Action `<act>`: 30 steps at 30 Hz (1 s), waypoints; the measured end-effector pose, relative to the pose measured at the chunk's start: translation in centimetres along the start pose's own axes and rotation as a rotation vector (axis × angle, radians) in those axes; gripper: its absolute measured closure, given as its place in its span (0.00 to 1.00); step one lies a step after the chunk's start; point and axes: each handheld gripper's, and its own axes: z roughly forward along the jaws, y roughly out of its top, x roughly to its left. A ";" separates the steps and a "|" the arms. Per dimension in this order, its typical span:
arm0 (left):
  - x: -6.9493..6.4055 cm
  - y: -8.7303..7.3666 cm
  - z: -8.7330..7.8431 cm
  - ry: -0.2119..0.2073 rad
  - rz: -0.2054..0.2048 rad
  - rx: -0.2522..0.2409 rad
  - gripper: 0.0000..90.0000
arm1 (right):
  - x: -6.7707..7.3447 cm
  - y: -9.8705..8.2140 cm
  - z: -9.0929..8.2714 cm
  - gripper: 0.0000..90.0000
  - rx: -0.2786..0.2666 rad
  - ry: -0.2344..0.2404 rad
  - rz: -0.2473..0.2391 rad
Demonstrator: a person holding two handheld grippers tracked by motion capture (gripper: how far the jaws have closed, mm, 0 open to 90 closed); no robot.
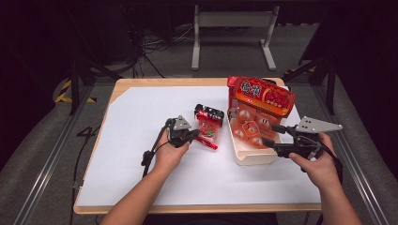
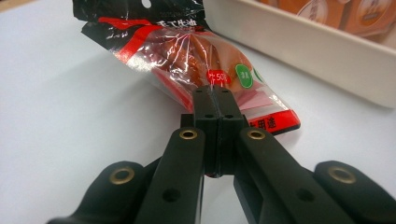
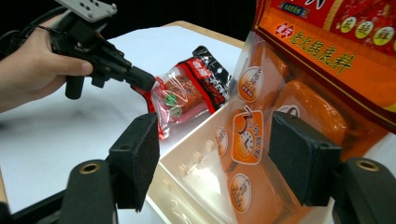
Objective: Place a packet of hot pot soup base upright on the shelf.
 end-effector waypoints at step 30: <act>-4.3 1.7 -8.1 -0.099 0.070 -0.252 1.00 | 1.8 2.5 3.6 0.47 -0.040 0.122 0.070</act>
